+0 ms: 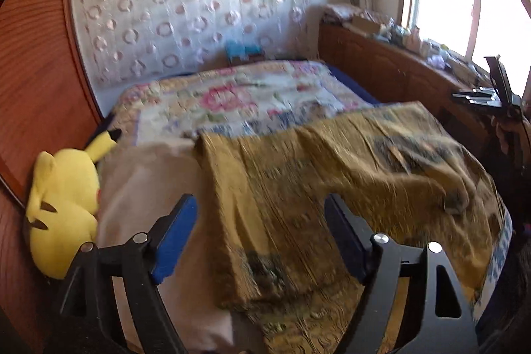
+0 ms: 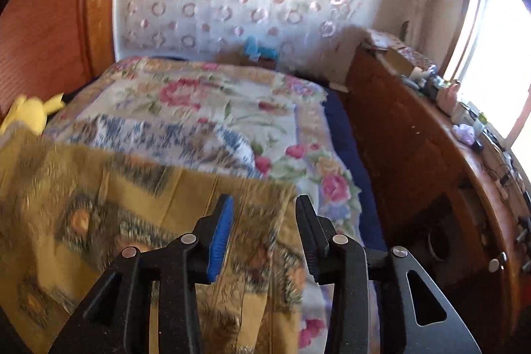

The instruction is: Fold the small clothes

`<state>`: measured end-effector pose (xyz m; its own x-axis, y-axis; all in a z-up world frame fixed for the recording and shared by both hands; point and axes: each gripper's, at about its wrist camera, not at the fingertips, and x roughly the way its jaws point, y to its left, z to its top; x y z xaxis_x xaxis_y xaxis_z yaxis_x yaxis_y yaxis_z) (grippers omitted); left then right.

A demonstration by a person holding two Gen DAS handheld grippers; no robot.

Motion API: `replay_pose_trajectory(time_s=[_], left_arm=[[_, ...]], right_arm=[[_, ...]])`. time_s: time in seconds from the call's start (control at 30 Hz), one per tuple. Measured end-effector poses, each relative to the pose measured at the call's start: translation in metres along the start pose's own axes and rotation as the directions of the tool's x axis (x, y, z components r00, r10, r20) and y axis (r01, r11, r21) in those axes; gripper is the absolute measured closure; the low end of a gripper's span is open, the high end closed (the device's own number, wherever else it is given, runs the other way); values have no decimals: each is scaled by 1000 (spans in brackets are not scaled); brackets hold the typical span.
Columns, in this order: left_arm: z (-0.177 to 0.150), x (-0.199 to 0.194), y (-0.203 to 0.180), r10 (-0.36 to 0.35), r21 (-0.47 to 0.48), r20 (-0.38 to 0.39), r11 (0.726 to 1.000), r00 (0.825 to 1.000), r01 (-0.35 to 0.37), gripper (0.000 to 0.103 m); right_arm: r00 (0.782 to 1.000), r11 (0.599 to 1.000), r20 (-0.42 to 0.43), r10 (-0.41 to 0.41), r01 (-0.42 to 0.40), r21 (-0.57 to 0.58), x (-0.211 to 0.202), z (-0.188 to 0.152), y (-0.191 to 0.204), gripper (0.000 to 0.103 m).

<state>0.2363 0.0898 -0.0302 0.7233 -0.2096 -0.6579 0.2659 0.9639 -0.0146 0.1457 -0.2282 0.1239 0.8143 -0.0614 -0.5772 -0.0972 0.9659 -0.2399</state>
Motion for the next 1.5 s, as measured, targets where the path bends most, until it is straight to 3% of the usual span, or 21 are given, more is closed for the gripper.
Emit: replay_pose_trajectory(time_s=[0.2, 0.4, 0.63, 1.0, 1.1, 1.23, 1.37, 1.5], left_arm=[[-28, -3, -43, -23, 26, -39, 999, 999, 24, 23], [-55, -25, -63, -72, 19, -44, 997, 996, 73, 23], [-98, -46, -65, -77, -17, -70, 997, 995, 76, 23], [-150, -84, -54, -52, -107, -75, 993, 996, 44, 23], [-160, -88, -56, -74, -132, -73, 989, 995, 64, 24], [-171, -84, -62, -70, -158, -81, 986, 994, 56, 39], [-178, -81, -71, -30, -163, -80, 986, 996, 17, 43], [-180, -82, -74, -24, -183, -73, 983, 997, 10, 83]], right_arm=[[994, 994, -12, 105, -104, 30, -20, -56, -29, 57], [981, 979, -26, 192, -189, 70, -25, -87, -45, 56], [986, 983, -49, 162, -156, 97, -32, -123, -74, 56], [991, 986, -40, 128, -123, 110, -67, -145, -88, 56], [990, 983, -34, 140, -135, 122, -71, -148, -93, 56], [992, 985, -34, 124, -118, 128, -49, -160, -75, 52], [994, 988, -33, 109, -104, 115, -27, -156, -59, 52], [993, 987, -33, 115, -110, 119, -24, -156, -60, 51]])
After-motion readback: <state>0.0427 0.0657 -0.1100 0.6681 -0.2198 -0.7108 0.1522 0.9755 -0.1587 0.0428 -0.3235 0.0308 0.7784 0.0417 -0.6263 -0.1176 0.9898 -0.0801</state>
